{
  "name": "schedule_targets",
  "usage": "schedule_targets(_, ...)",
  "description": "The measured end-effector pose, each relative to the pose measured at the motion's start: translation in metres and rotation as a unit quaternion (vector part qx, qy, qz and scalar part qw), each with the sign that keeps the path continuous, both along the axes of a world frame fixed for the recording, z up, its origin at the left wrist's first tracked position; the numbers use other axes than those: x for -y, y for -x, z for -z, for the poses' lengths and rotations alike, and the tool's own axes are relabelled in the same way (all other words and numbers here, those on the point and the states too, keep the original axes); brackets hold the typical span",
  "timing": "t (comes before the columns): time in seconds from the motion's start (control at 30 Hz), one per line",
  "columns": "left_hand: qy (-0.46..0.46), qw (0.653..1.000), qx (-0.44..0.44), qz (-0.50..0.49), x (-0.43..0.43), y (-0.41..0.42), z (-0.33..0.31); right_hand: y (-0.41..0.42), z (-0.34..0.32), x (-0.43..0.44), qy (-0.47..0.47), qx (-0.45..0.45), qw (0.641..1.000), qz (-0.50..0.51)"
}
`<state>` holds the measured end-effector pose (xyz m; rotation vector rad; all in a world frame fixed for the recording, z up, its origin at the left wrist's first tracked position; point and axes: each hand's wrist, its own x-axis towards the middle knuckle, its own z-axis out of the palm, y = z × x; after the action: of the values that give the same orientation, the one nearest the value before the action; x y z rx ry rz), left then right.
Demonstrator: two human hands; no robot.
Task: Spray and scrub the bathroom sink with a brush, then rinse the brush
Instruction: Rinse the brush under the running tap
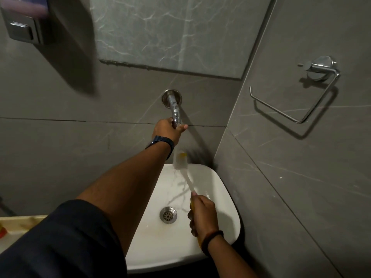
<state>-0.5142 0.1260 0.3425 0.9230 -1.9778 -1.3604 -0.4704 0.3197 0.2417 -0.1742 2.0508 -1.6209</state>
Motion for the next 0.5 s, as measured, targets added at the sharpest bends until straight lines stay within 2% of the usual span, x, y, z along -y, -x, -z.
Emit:
schedule_targets(0.07,-0.005,1.0,0.006,0.008,0.002,0.0,0.001,0.004,-0.001,-0.002,0.06,0.151,0.986,0.026)
schedule_targets(0.17,-0.012,1.0,0.013,0.005,0.005,0.0,0.002,0.011,-0.003,-0.007,0.135,0.267,0.954,-0.009)
schedule_targets(0.3,-0.017,1.0,0.016,-0.018,0.006,0.004,0.004,0.014,-0.004,-0.011,0.159,0.294,0.94,-0.063)
schedule_targets(0.5,0.028,0.991,0.058,-0.113,0.0,0.01,0.0,0.008,-0.006,-0.009,0.118,0.281,0.95,-0.074)
